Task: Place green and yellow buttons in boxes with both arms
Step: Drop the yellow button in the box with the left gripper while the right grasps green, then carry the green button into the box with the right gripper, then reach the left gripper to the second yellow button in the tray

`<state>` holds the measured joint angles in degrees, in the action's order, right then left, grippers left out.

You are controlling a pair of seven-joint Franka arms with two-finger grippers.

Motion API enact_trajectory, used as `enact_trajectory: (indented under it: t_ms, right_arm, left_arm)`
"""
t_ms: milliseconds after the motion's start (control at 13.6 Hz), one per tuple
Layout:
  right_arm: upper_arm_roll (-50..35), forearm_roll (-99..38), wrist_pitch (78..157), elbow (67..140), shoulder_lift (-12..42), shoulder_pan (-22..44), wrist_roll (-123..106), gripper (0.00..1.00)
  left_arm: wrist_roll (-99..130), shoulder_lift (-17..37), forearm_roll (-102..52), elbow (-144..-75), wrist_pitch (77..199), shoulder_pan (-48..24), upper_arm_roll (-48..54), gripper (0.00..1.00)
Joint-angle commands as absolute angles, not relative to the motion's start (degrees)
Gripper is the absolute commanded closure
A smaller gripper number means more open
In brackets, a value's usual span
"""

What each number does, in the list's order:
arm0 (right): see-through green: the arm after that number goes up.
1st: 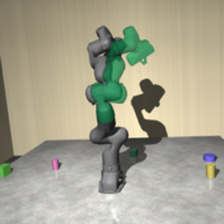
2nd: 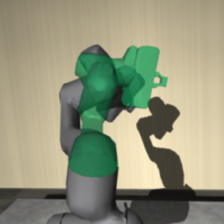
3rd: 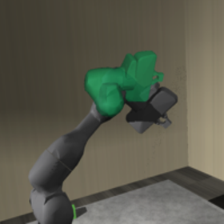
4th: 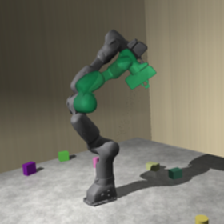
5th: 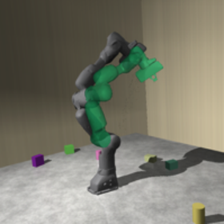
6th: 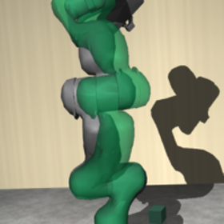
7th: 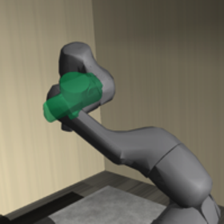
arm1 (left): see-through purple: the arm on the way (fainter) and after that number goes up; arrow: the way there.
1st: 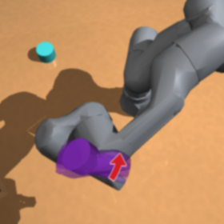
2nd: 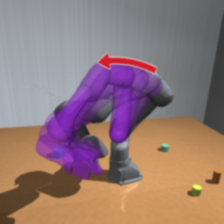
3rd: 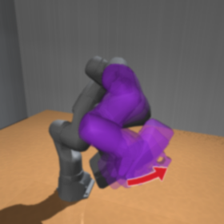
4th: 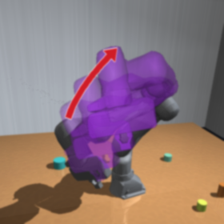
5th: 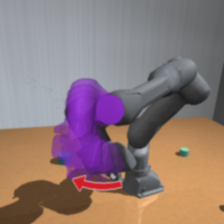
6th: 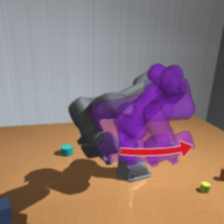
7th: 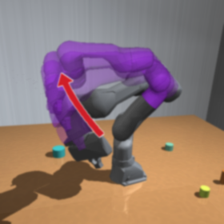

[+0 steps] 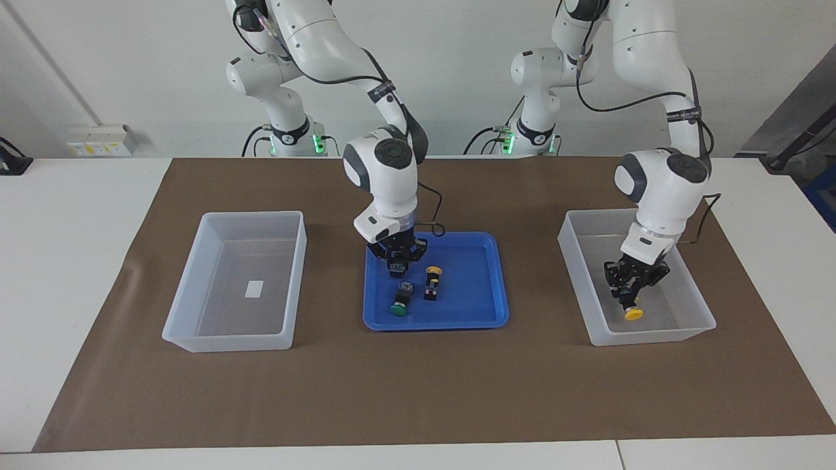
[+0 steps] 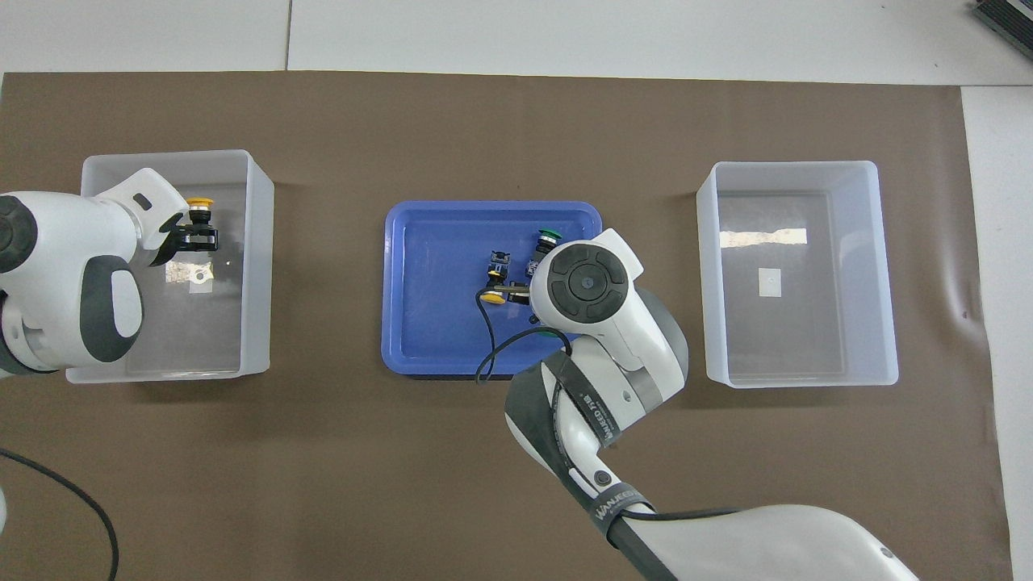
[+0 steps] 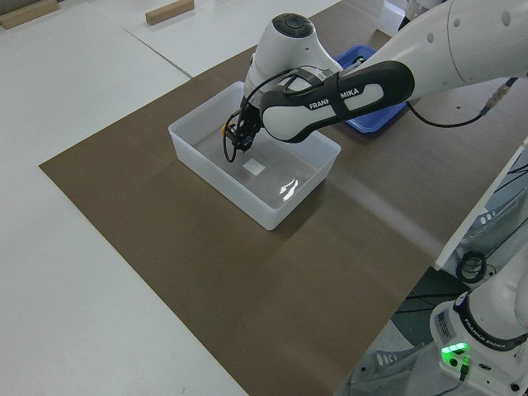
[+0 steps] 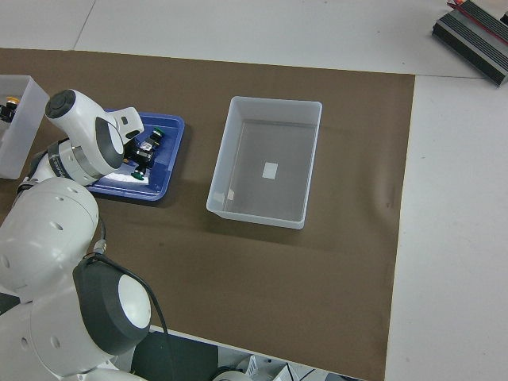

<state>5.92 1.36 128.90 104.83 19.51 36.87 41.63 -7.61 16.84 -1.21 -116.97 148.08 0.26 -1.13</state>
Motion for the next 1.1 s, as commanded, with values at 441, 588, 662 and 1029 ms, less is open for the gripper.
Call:
enact_trajectory:
  t_ms: [441, 588, 662, 1029]
  right_arm:
    - [5.6, 2.3, 119.5, 104.9, 9.3, 18.3, 14.1, 1.0]
    - [5.5, 1.8, 120.4, 106.3, 9.2, 12.8, 5.2, 1.0]
    - [5.5, 1.6, 120.9, 107.7, 9.2, 10.0, 1.4, 1.0]
    - [5.5, 1.2, 132.5, 116.6, 10.0, 4.0, -6.4, 1.0]
  left_arm:
    - [-8.0, 12.1, -1.5, -111.7, 140.0, -0.2, -0.4, 0.0]
    - [-5.1, 9.7, -1.5, -108.8, 133.2, -3.3, -0.3, 0.0]
    - [-2.3, 9.3, -1.2, -107.9, 131.5, -5.6, -0.3, 0.0]
    - [10.3, 8.9, -0.7, -109.9, 133.1, -18.6, -0.2, 0.0]
